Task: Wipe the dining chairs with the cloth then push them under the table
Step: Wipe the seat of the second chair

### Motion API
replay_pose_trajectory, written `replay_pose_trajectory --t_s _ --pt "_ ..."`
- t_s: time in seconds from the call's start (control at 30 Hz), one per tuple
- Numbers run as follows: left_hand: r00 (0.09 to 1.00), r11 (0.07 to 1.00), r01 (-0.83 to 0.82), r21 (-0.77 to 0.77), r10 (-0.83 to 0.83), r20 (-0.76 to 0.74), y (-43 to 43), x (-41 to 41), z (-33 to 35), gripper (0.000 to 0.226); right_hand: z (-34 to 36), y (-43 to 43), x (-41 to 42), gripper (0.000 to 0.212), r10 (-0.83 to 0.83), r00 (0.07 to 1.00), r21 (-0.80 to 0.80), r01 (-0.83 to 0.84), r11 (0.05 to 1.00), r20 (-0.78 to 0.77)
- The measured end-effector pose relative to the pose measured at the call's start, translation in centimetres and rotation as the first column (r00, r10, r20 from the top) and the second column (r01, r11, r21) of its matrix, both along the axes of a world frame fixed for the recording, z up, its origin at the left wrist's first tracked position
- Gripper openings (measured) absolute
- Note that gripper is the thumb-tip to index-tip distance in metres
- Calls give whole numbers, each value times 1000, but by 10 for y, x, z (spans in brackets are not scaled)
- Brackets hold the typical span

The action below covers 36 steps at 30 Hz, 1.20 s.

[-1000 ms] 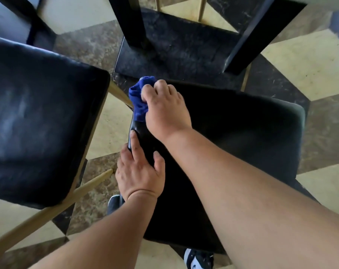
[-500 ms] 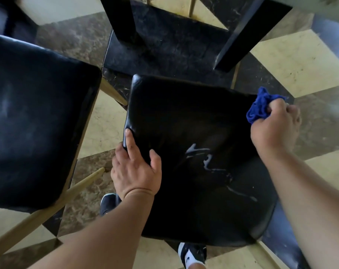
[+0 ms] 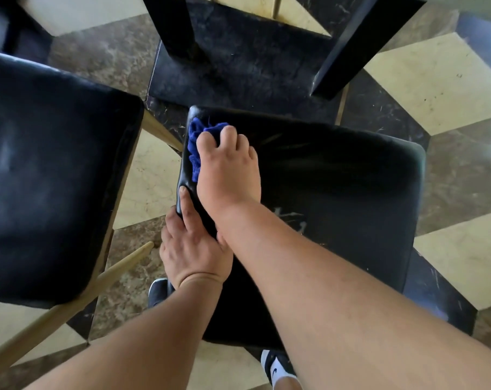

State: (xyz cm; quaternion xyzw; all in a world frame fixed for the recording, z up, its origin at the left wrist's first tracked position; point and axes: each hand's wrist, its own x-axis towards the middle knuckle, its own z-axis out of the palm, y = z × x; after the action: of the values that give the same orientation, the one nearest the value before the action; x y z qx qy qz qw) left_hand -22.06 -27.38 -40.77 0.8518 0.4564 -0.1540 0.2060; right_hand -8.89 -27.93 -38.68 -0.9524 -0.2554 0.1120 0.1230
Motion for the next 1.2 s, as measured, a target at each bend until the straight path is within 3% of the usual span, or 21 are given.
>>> replay_pose_trajectory --t_s 0.17,0.53,0.73,0.93,1.13,1.2 --pt "999 1000 -15 24 14 42 -5 2 3 91 2 -14 8 36 83 996 4 -83 997 -17" --pt "998 998 -30 51 26 63 -8 3 3 87 0 -37 14 35 103 994 20 -103 994 27" --pt "997 998 -35 49 32 65 -10 3 6 85 2 -140 46 37 -136 989 -104 141 985 55" --pt "998 999 -37 34 35 59 -9 2 8 84 14 -259 77 31 -486 870 -222 492 842 87" --pt "998 999 -35 33 34 46 -8 1 5 84 9 -235 72 33 -744 663 -178 744 644 84" --pt "998 999 -33 35 31 48 -8 0 4 83 5 -208 59 35 -740 667 -150 743 652 86"
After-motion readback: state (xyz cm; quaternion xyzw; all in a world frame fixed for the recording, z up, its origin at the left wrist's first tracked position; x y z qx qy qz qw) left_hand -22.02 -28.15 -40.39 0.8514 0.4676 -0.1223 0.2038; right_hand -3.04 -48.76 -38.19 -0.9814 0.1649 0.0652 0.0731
